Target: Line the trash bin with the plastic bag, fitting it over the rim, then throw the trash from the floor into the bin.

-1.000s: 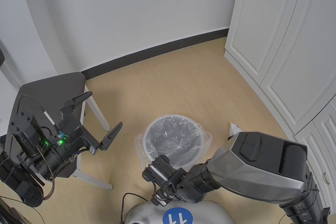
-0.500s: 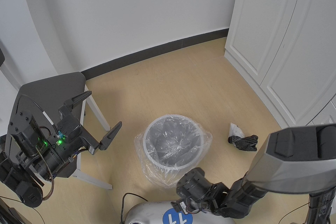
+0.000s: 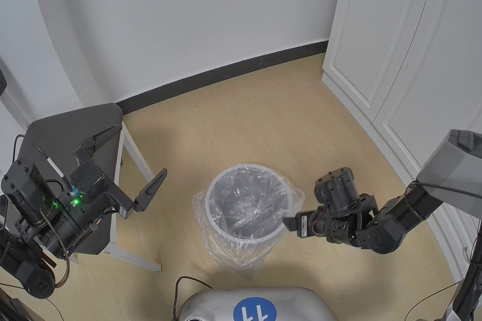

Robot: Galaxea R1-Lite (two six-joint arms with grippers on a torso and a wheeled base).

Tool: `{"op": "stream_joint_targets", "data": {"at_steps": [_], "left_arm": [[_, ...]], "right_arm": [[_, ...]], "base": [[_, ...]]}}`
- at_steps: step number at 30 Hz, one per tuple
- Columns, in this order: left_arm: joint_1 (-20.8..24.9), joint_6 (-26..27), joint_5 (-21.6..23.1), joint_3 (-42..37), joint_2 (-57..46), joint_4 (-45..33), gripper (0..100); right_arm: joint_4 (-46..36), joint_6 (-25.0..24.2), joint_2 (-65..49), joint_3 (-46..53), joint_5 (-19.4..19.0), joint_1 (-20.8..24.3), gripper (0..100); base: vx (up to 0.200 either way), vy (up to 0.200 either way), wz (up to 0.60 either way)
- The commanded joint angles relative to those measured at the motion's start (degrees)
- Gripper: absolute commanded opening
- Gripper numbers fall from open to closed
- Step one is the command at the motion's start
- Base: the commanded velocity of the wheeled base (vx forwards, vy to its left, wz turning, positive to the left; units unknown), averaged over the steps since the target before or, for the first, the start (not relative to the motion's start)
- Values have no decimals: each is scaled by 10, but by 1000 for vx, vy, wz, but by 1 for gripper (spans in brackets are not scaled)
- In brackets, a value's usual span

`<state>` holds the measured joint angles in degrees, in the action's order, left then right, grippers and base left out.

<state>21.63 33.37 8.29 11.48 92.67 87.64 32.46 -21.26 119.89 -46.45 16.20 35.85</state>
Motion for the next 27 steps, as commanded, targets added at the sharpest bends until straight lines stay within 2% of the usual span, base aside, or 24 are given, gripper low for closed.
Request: {"op": "stream_joint_targets", "data": {"at_steps": [1,8,13,22,24,27], "left_arm": [[-5,0,1,-1,-9,1,100],[-5,2,0,-6,-18,1,100],[-5,14,-1,-4,-8,0,100],[-4,21,-1,-6,-7,0,100],[-4,48,-1,-8,-6,1,100],[-2,58,-3,-15,-14,1,100]], "right_arm": [[36,-35,12,-27,3,-32,100],[100,-78,90,-61,7,-19,100],[104,-138,148,-114,25,11,100],[101,-139,161,-116,32,15,100],[100,-135,159,-105,32,14,100],[99,-128,160,-96,32,15,100]], "base": [[0,0,0],[0,0,0],[0,0,0],[0,0,0],[0,0,0],[0,0,0]]}}
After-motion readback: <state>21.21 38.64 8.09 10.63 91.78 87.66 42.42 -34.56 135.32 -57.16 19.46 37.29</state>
